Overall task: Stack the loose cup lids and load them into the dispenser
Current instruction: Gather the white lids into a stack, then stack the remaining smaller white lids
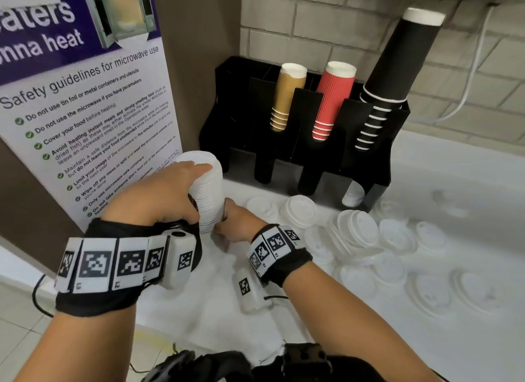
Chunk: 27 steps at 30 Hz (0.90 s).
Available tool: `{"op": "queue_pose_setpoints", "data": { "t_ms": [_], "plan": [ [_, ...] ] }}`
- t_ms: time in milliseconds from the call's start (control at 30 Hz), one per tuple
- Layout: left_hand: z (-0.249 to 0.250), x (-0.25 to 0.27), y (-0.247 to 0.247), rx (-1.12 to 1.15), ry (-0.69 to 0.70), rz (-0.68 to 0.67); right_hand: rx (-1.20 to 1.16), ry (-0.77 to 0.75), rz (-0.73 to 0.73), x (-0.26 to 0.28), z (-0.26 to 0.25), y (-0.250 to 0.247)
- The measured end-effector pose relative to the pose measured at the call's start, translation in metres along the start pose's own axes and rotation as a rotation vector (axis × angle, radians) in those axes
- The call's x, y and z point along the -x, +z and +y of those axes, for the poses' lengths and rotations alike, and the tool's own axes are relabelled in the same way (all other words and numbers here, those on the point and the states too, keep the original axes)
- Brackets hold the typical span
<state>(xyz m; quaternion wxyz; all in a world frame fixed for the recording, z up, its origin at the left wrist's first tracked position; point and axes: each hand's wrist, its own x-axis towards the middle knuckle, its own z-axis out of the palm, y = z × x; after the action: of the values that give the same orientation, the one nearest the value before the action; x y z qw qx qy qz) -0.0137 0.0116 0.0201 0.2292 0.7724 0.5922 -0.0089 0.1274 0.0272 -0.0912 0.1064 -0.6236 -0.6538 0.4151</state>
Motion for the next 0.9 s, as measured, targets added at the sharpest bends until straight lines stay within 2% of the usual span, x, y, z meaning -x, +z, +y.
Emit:
{"op": "queue_pose_setpoints", "data": {
  "t_ms": [233, 333, 433, 500, 567, 633, 733, 833, 900],
  "plan": [
    [0.0, 0.001, 0.001, 0.008, -0.008, 0.036, -0.04, -0.043, -0.042, 0.004, 0.0, 0.0],
    [0.002, -0.001, 0.003, -0.012, -0.012, 0.047, -0.057, -0.065, 0.0, 0.012, 0.0, -0.011],
    [0.009, -0.004, 0.004, 0.002, 0.026, 0.121, -0.147, -0.095, 0.15, 0.024, 0.003, -0.05],
    [0.016, -0.006, 0.005, 0.091, 0.118, 0.238, -0.24, -0.065, 0.38, 0.032, 0.012, -0.092],
    [0.027, -0.009, 0.01, 0.26, 0.248, 0.343, -0.293, 0.045, 0.654, 0.04, 0.03, -0.139],
    [0.041, -0.013, 0.019, 0.447, 0.342, 0.356, -0.198, 0.229, 0.753, 0.041, 0.051, -0.178],
    [0.057, -0.024, 0.04, 0.723, 0.391, 0.221, -0.017, 0.464, 0.677, 0.037, 0.082, -0.216],
    [0.065, -0.037, 0.061, 0.851, 0.396, 0.106, 0.112, 0.506, 0.514, 0.029, 0.101, -0.223],
    [0.069, -0.043, 0.07, 0.902, 0.398, 0.051, 0.306, 0.534, 0.336, 0.029, 0.098, -0.216]
  ]
}}
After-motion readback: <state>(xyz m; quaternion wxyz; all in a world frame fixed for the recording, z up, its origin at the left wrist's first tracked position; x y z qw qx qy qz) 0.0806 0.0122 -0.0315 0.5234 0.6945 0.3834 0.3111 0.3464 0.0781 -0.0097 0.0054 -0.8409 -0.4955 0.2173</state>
